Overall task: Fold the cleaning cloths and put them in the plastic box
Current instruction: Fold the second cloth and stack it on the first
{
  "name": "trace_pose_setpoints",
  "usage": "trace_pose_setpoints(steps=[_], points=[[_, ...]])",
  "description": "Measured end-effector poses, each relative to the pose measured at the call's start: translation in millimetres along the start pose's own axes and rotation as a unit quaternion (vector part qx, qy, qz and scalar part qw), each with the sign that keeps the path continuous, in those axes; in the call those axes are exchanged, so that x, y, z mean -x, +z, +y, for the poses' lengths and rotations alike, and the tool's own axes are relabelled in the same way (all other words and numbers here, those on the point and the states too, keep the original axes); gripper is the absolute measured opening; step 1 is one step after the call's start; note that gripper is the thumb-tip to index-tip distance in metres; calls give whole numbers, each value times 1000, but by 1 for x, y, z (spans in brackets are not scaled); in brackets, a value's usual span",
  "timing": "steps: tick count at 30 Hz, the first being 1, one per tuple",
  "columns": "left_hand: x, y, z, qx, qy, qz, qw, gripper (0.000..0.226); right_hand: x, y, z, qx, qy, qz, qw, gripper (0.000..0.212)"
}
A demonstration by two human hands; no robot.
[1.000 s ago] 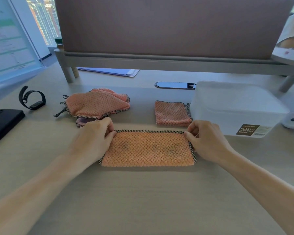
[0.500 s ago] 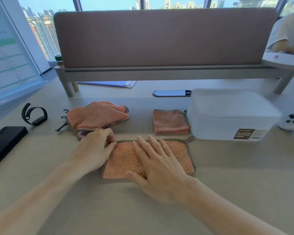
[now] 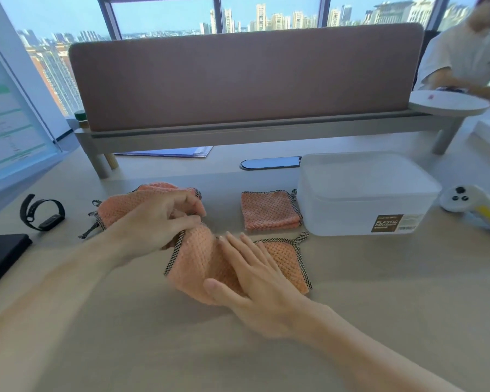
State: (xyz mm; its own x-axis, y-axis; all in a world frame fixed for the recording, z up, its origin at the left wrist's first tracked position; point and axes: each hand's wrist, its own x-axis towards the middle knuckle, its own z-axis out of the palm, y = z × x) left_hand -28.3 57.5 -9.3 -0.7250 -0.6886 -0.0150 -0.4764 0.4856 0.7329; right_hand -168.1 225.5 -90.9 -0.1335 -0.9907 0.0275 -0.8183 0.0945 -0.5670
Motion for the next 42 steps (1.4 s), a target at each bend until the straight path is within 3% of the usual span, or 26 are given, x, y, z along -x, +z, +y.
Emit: trace_pose_setpoints(steps=[3, 5, 8, 12, 15, 21, 24, 42], points=[[-17, 14, 37, 59, -23, -60, 996, 16, 15, -29, 4, -190, 53, 100, 975, 81], [-31, 29, 57, 97, -54, -126, 986, 20, 27, -46, 11, -293, 88, 160, 938, 63], [-47, 53, 70, 112, -101, -198, 968, 16, 42, -62, 23, -416, 151, 158, 883, 59], [-52, 77, 66, 72, -99, -258, 958, 12, 55, -66, 28, -362, 218, 95, 901, 74], [-54, 88, 63, 34, -74, -223, 971, 9, 55, -64, 33, -297, 234, 105, 920, 69], [-59, 101, 56, -105, 17, -156, 982, 15, 58, -62, 40, -154, 211, 115, 959, 16], [-61, 105, 55, -130, 50, -146, 979, 15, 63, -58, 40, -119, 196, 131, 965, 8], [-62, 132, 28, -157, 143, -46, 976, 22, 70, -50, 49, -99, 193, 180, 959, 11]])
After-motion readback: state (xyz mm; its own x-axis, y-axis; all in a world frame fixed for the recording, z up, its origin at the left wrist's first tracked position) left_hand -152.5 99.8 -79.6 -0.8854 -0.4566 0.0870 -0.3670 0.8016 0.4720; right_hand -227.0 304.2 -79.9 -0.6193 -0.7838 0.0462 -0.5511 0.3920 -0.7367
